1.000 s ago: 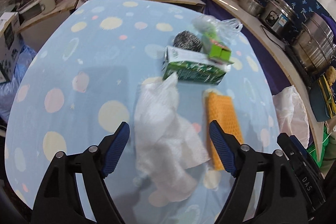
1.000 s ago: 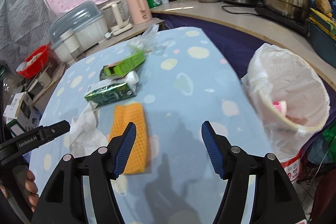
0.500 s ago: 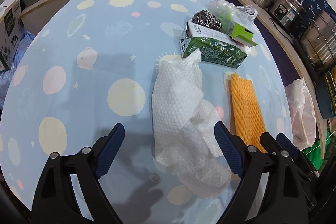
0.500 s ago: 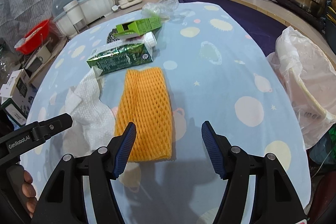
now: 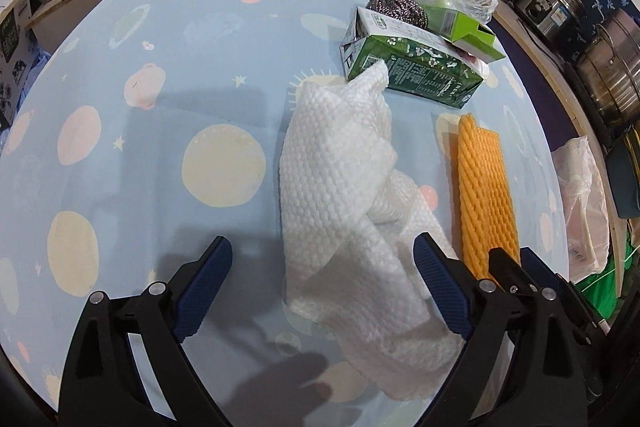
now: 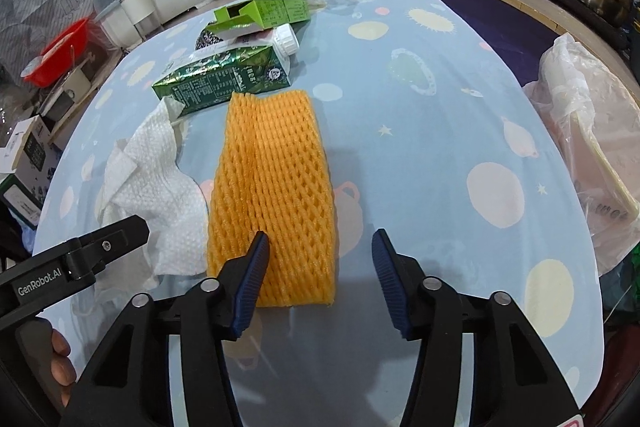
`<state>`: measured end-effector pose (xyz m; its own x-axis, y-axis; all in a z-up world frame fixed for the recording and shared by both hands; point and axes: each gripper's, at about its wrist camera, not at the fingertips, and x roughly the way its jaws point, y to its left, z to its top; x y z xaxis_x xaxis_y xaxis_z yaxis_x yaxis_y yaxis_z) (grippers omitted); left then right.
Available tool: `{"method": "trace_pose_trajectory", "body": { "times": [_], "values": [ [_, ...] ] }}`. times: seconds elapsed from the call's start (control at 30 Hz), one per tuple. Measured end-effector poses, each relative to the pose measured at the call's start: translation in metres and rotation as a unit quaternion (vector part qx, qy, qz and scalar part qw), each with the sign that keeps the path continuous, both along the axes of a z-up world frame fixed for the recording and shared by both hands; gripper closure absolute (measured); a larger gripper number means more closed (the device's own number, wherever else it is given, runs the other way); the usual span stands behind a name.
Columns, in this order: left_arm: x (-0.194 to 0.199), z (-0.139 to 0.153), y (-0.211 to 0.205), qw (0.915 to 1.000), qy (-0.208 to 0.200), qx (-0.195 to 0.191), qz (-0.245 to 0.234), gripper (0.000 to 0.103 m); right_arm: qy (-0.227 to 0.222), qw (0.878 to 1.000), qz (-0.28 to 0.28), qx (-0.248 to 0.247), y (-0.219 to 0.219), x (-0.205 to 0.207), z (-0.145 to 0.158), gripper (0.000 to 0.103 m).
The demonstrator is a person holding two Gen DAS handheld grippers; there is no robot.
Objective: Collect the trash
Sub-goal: 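Grasp the white paper towel with the left tool while the right tool grasps the orange foam net, then lift the paper towel and foam net and carry them over the bin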
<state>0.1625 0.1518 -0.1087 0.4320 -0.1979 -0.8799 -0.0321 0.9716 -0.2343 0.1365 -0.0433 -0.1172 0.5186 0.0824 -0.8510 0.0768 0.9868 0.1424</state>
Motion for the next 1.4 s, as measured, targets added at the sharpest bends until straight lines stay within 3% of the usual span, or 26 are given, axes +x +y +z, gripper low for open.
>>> {"method": "trace_pose_trajectory", "body": {
  "times": [0.23,0.33,0.6,0.77,1.1,1.4],
  "values": [
    [0.002,0.0,0.0,1.0,-0.007,0.002,-0.002,0.016,-0.002,1.0,0.014,-0.003,0.005,0.001,0.0,0.067],
    [0.003,0.001,-0.001,0.9999,-0.008,0.003,-0.006,0.023,-0.003,1.0,0.02,0.0,0.007,0.001,0.001,0.074],
    [0.003,0.004,-0.002,0.9999,-0.004,-0.004,-0.014,0.067,-0.005,0.999,0.034,0.006,0.011,-0.002,0.005,0.091],
    [-0.001,0.006,-0.011,0.9995,-0.009,0.01,-0.03,0.093,-0.015,0.999,0.03,0.01,0.007,-0.007,0.012,0.093],
    [-0.01,0.042,-0.029,0.9978,-0.045,0.004,-0.049,0.098,-0.056,0.998,-0.003,0.019,-0.024,-0.018,0.042,0.093],
    [-0.017,0.083,-0.075,0.9924,-0.083,0.003,-0.091,0.098,-0.104,0.992,-0.063,0.021,-0.08,-0.03,0.075,0.093]
  ]
}}
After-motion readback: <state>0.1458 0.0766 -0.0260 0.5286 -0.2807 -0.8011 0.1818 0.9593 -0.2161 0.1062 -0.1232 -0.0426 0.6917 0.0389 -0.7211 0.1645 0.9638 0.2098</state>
